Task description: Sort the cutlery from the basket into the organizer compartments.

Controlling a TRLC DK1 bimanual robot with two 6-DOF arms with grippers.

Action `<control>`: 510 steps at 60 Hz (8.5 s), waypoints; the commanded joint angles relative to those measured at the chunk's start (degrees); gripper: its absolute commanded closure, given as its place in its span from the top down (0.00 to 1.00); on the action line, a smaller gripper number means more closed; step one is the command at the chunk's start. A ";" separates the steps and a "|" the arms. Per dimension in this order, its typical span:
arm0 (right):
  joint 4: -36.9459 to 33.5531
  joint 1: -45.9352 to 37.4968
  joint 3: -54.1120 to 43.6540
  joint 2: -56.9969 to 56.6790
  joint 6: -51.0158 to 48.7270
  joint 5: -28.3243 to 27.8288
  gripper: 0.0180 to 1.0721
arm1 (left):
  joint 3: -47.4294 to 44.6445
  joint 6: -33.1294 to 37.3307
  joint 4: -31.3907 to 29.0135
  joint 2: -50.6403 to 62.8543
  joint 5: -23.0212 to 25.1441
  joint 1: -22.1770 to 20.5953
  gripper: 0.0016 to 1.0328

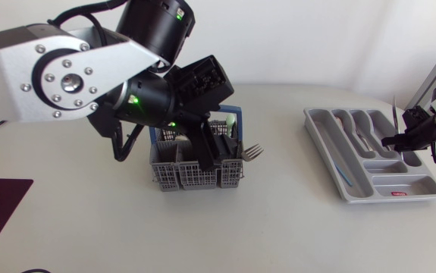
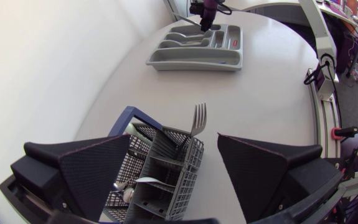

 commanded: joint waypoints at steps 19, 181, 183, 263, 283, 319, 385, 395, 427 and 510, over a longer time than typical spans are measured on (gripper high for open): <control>2.03 1.10 -3.54 -5.05 2.48 0.07 0.60 | -3.85 1.63 0.93 -2.58 -0.63 -0.02 0.95; 3.52 52.60 -32.99 -41.08 14.70 -29.55 0.10 | -20.29 3.30 17.28 -3.37 -0.19 -0.37 0.95; 3.34 52.60 -32.72 -41.08 14.79 -29.55 0.09 | -20.29 3.30 17.28 -3.46 -0.19 -0.37 0.95; -26.19 49.61 -16.99 -56.81 16.37 -35.44 0.06 | -13.78 1.10 13.85 -6.62 2.79 -1.34 0.95; -29.44 56.03 -21.38 -62.26 14.26 -34.30 0.06 | -9.30 -0.83 6.99 -7.59 13.43 -0.73 0.92; -32.52 63.50 -23.84 -65.52 13.29 -36.85 0.06 | -7.98 1.81 -3.20 -7.59 32.15 1.03 0.49; -31.37 66.40 -22.53 -67.54 16.28 -41.24 0.11 | -5.61 3.74 -10.14 -7.86 41.55 2.26 0.03; -29.53 64.38 -22.79 -69.29 16.81 -40.36 0.48 | -3.59 0.66 -10.06 -7.50 43.14 4.11 0.03; -23.81 61.74 -26.66 -74.39 17.77 -35.79 0.69 | -3.06 -5.05 -5.31 -6.19 45.95 6.48 0.03; -24.61 56.12 -24.99 -73.78 16.54 -37.29 0.80 | -4.47 -2.41 -8.56 -7.59 46.04 6.31 0.03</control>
